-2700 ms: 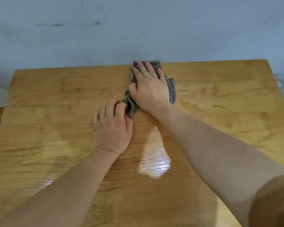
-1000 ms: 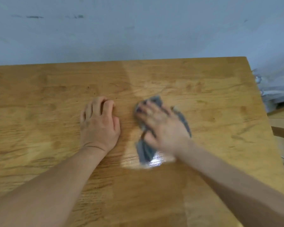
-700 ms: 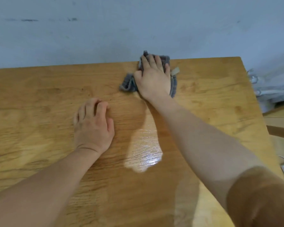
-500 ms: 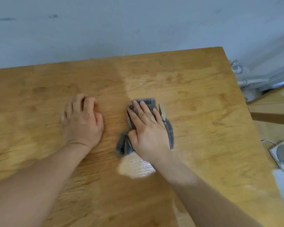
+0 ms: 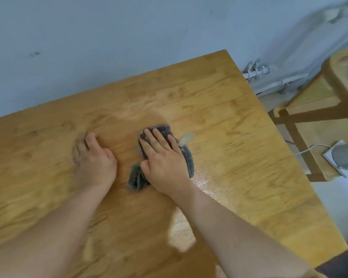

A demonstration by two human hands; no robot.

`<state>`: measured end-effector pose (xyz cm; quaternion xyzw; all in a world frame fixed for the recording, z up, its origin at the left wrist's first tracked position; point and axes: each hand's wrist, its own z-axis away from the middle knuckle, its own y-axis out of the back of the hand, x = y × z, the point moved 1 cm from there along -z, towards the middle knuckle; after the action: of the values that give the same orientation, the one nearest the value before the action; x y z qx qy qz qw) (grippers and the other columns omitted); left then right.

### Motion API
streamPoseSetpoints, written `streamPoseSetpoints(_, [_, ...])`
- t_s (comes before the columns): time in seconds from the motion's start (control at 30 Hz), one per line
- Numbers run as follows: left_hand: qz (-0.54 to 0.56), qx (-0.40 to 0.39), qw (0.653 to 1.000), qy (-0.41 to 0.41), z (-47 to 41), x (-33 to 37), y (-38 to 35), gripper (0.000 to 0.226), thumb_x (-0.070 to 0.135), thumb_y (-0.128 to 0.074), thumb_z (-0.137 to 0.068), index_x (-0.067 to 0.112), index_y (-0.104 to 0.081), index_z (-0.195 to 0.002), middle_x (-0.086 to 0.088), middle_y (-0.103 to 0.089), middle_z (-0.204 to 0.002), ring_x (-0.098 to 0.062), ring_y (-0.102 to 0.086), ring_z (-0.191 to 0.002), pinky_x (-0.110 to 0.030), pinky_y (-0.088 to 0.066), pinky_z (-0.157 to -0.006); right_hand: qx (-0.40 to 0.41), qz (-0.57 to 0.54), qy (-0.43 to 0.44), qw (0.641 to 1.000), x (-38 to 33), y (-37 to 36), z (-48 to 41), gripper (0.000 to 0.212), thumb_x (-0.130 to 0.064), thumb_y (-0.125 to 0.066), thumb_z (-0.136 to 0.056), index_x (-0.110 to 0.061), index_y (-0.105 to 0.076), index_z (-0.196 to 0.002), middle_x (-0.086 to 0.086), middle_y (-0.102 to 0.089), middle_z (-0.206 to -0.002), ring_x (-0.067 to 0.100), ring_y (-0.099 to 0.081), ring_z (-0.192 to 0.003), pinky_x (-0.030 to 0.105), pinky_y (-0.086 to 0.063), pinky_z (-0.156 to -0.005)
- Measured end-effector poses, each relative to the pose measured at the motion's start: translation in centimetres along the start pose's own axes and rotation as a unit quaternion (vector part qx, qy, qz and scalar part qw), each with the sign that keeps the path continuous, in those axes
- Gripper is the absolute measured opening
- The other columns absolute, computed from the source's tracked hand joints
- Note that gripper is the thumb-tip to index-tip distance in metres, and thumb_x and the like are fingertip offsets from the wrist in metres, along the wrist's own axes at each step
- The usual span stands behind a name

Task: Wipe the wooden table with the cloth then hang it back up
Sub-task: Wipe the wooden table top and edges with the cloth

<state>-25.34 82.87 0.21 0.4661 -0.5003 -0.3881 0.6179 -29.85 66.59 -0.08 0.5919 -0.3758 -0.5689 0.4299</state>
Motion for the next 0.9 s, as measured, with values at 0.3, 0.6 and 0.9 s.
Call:
streamPoseSetpoints(0.3, [-0.046,-0.068,0.982,-0.171,8.3,9.1,-3.5,0.063,0.034,-0.021,-0.089,0.009,-0.03,-0.147,-0.011,-0.026,-0.155,-0.027,-0.019,-0.144,-0.05,-0.013,-0.116,0.094,0.043,-0.313,0.944,15.6,6.3,5.6,0.062,-0.029,-0.026,-0.087,-0.017,-0.039,-0.147,0.001,-0.03,-0.157,0.019,-0.02,-0.147,0.044,-0.014,-0.119])
streamPoseSetpoints(0.6, [-0.039,-0.064,0.979,-0.19,8.1,8.3,-3.4,0.064,0.03,-0.023,-0.085,0.012,-0.031,-0.147,-0.009,-0.025,-0.156,-0.025,-0.017,-0.145,-0.047,-0.013,-0.116,-0.006,-0.024,0.002,1.0,6.8,3.3,3.5,0.057,-0.029,-0.031,-0.085,-0.018,-0.053,-0.137,-0.001,-0.045,-0.148,0.016,-0.033,-0.142,0.041,-0.02,-0.117])
streamPoseSetpoints(0.9, [-0.079,-0.054,0.973,-0.21,2.4,6.0,-1.5,0.059,0.032,-0.023,-0.09,0.018,-0.035,-0.145,-0.003,-0.033,-0.153,-0.02,-0.028,-0.14,-0.043,-0.019,-0.112,0.097,0.03,-0.273,0.957,11.8,5.0,1.5,0.056,-0.023,-0.032,-0.089,-0.013,-0.044,-0.143,0.005,-0.034,-0.155,0.023,-0.025,-0.145,0.046,-0.016,-0.117])
